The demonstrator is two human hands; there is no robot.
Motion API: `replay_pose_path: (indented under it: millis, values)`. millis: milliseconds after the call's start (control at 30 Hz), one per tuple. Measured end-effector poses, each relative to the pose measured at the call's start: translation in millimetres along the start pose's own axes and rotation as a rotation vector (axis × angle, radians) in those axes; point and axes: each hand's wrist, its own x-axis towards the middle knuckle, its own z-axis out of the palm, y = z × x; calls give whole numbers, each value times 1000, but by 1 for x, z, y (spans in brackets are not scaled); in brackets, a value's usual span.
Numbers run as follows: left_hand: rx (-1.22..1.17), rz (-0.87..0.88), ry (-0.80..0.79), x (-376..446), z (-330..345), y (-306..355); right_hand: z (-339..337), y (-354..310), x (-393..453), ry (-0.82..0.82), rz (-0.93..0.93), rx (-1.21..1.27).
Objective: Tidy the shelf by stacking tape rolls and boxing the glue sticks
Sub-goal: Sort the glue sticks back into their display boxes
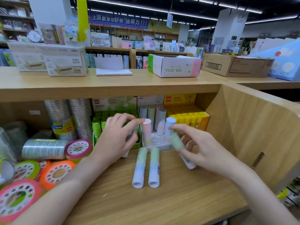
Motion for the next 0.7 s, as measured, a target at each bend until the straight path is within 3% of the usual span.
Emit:
replay_pose_path:
  millis: [100,200,333,433,567,700]
  values:
    - [4,-6,-8,0,1,-2,-23,-13,12,293,-30,283]
    - [-9,-13,-6,0,2,-2,-20,-20,38,499,-63,185]
    - [-5,-16,-20,0,2,-2,15,-9,58,462,-169,-179]
    - [0,-10,-21,0,2,-2,33,2,62,414,-137,-376]
    - [-3,-2,-15,0,2,-3,35,7,62,460,22,-387]
    - [0,9,-5,0,3,-4,31,6,67,487,69,-473]
